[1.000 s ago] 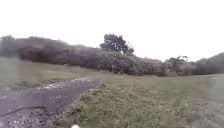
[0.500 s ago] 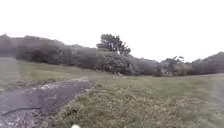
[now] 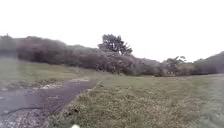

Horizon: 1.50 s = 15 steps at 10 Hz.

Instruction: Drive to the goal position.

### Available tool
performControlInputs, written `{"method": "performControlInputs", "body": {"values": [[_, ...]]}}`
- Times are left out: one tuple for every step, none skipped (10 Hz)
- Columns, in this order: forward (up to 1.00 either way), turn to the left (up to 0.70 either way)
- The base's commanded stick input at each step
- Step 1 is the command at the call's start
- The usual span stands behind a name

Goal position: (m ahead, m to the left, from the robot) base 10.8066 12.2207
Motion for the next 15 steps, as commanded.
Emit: {"method": "performControlInputs", "body": {"values": [[0.50, 0.00], [0.50, 0.00], [0.50, 0.00], [0.50, 0.00], [0.50, 0.00], [0.50, 0.00], [0.50, 0.00], [0.50, 0.00], [0.50, 0.00], [0.50, 0.00], [0.50, 0.00], [0.50, 0.00], [0.46, 0.00], [0.37, 0.00], [0.12, 0.00]]}}
